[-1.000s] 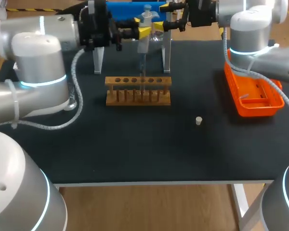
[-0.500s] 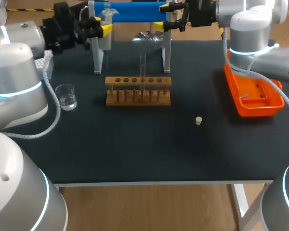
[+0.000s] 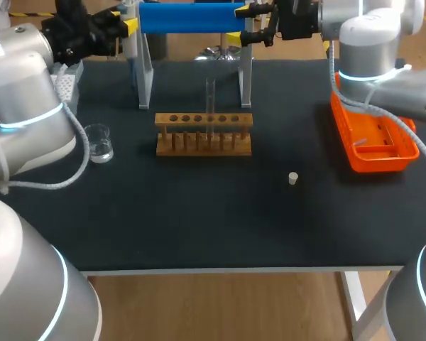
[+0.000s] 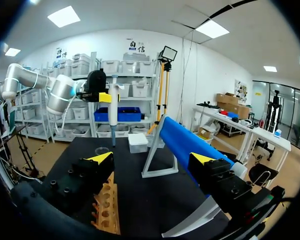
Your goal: Invert the test tube, pick up the pipette, mount the tip to pipette, aspirate from beaker and dispense into the tube, eject the tip, return the pipette, and cap with the stopper.
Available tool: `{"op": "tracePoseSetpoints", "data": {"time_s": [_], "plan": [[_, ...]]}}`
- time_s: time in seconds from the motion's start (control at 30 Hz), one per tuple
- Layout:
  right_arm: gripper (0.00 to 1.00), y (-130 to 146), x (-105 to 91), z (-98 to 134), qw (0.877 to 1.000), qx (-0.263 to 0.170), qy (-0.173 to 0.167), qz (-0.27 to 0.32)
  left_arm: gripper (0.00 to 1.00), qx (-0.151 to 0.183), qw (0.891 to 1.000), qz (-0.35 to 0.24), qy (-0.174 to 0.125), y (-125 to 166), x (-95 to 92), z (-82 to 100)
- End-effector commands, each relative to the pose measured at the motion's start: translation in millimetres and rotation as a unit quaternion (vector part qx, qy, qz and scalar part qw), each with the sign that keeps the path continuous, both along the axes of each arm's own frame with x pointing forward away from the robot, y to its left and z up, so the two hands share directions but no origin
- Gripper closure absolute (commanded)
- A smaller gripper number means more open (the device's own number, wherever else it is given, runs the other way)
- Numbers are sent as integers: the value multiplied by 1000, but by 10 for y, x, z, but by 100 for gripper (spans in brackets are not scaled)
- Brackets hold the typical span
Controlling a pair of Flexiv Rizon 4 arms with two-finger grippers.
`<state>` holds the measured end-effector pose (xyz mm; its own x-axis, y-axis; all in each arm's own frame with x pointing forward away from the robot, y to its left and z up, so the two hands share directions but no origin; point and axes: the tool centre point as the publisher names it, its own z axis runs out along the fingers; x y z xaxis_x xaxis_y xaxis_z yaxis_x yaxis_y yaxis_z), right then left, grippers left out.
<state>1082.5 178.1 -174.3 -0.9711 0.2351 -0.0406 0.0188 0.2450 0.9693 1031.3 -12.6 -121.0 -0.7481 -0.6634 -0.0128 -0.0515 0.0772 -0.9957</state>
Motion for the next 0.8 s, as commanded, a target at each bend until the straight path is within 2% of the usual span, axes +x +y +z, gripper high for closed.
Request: {"op": "tracePoseSetpoints", "data": {"time_s": [0.03, 0.43, 0.6, 0.67, 0.8], "plan": [[0, -3, -5, 5, 1000, -1, 0, -1, 100, -7, 999, 37, -4, -67, 188, -42], [0, -3, -5, 5, 1000, -1, 0, -1, 100, -12, 992, 123, 13, -122, 526, -122], [0, -3, -5, 5, 1000, -1, 0, -1, 100, -10, 987, 157, 28, -160, 613, -147], [0, -3, -5, 5, 1000, -1, 0, -1, 100, 0, 986, 166, 34, -181, 639, -151], [0, -3, -5, 5, 1000, -1, 0, -1, 100, -3, 982, 187, 40, -213, 672, -158]]}}
